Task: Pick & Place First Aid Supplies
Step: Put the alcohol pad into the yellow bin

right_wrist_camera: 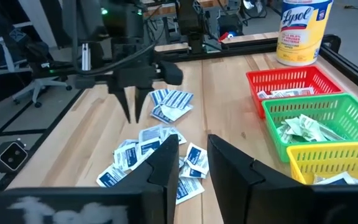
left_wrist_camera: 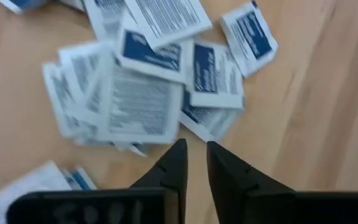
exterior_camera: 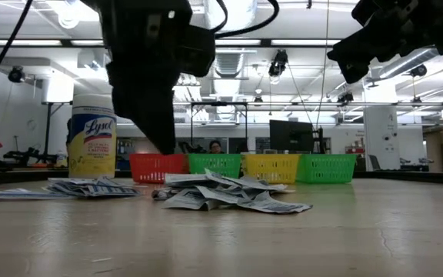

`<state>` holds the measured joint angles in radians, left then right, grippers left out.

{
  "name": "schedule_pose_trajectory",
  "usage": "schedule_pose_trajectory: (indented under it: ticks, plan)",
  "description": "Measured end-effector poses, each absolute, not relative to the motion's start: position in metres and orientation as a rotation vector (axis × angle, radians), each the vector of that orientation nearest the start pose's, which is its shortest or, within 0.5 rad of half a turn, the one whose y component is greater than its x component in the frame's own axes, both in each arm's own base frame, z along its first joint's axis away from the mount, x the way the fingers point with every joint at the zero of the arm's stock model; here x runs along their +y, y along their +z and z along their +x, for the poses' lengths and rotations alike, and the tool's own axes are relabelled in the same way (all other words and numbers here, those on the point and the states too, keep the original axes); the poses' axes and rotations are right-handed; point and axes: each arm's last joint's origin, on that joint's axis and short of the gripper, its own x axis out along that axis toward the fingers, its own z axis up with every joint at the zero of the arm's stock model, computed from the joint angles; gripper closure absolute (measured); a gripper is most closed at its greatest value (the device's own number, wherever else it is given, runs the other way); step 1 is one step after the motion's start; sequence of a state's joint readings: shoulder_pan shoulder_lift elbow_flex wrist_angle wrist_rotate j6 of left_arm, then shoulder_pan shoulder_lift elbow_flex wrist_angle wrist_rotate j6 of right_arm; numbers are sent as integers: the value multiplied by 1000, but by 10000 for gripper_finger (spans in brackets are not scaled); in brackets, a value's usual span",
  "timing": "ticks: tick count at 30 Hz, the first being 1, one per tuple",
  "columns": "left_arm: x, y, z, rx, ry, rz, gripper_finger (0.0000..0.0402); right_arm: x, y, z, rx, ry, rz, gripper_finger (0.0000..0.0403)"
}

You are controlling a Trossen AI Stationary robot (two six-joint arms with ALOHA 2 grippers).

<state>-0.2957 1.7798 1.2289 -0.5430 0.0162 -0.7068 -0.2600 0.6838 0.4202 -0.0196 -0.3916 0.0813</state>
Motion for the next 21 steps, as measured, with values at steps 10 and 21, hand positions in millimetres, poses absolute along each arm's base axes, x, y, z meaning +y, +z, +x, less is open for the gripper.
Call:
schedule_pose_trajectory:
  ticks: [10,21]
  plan:
    - [-109,199,345,1074,157,-448,268,-30,238,156,273,122,157,314]
    - [-115,194,348,1052,109,-381,250,-30,238,156,273,121,155,335]
